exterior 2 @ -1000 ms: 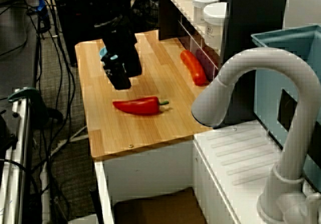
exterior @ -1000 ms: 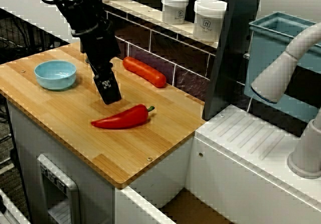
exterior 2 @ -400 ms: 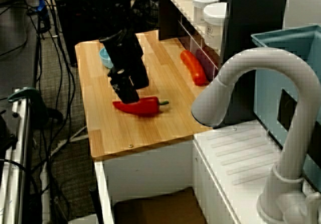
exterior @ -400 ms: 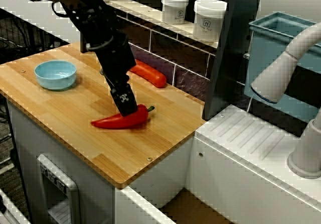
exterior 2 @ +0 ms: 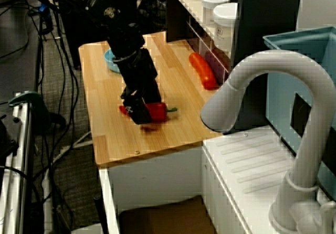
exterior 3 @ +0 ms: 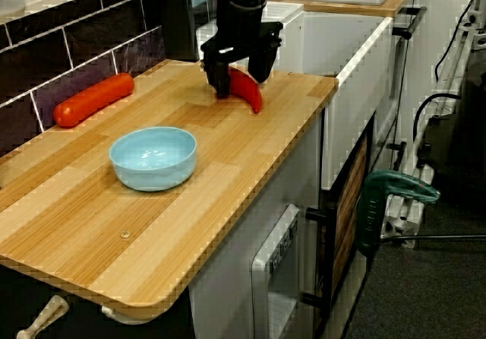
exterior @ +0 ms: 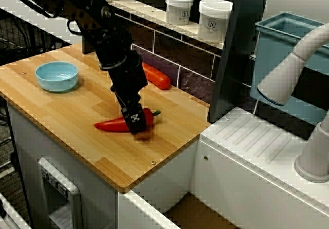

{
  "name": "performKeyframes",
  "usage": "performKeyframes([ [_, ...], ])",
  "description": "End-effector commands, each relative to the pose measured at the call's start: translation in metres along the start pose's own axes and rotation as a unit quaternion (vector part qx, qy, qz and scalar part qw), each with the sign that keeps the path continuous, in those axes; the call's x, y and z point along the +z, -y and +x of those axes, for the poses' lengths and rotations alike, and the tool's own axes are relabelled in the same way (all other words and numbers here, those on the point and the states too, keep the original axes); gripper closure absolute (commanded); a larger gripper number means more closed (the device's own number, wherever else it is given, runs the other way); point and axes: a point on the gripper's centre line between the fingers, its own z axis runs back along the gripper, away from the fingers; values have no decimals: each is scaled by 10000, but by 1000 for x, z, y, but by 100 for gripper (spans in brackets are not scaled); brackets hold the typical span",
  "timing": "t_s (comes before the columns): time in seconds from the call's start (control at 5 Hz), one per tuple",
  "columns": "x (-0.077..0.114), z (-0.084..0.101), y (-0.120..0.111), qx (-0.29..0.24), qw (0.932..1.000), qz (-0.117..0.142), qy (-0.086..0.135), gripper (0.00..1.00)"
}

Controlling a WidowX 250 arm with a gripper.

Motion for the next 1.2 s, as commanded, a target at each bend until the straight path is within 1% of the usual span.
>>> performKeyframes([
  [0.0, 1, -3, -13, -8, 10000, -7, 58, 100],
  [0.2, 13, -2, -20, 37, 9999, -119, 91, 100],
  [0.4, 45, -2, -29, -48, 9996, -273, 107, 100],
  [0.6, 83, -9, -46, -232, 9990, -293, 246, 100],
  [0.8, 113, -22, -78, -298, 9985, -271, 361, 100],
  [1.0, 129, -41, -109, -367, 9981, -104, 491, 100],
])
